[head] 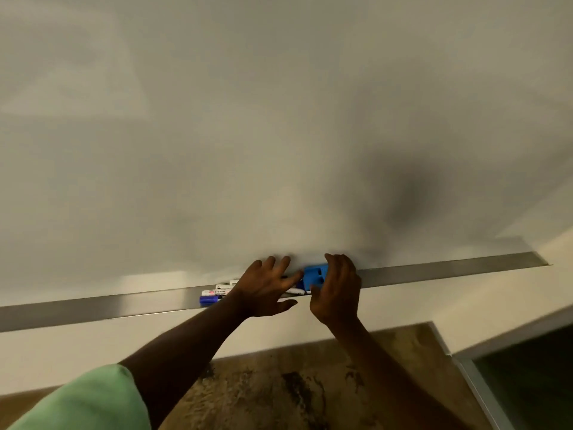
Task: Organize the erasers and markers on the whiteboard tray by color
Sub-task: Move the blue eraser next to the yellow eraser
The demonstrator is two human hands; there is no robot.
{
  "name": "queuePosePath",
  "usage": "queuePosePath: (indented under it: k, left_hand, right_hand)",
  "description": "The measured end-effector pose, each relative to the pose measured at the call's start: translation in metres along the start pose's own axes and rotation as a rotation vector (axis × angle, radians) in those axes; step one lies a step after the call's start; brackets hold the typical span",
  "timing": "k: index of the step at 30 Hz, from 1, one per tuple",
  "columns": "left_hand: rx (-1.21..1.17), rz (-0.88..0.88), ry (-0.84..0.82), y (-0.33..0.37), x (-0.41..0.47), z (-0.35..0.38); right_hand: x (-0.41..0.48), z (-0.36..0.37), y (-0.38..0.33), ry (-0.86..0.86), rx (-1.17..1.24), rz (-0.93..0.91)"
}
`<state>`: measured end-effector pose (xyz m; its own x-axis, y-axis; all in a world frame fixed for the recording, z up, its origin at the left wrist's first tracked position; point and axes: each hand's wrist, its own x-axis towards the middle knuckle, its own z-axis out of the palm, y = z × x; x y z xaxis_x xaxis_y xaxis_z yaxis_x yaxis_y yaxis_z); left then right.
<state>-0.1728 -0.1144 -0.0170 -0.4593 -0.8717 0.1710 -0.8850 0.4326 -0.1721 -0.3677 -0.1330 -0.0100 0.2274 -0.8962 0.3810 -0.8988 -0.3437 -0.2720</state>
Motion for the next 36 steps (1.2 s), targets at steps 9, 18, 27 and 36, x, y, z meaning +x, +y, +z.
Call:
queuePosePath:
  k: [9,18,27,36]
  left_hand:
    - [-0.059,-0.051,-0.039,0.029,0.046,0.025]
    - [-0.018,-0.101,-0.004,0.041,0.065,0.031]
    - [-0.352,-0.227,0.032,0.04,0.063,0.031]
    - [-0.452,-0.269,0.107,0.016,0.027,0.01]
  right_hand:
    - [0.009,0.013,0.079,-0.16,-0.048,0.055]
    - [0.015,0.03,0.095,-0.268,0.298,0.042]
    - [0.012,0.035,0.095,-0.178,0.365,0.03]
    - [0.003,0.025,0.061,-0.081,0.394,-0.061]
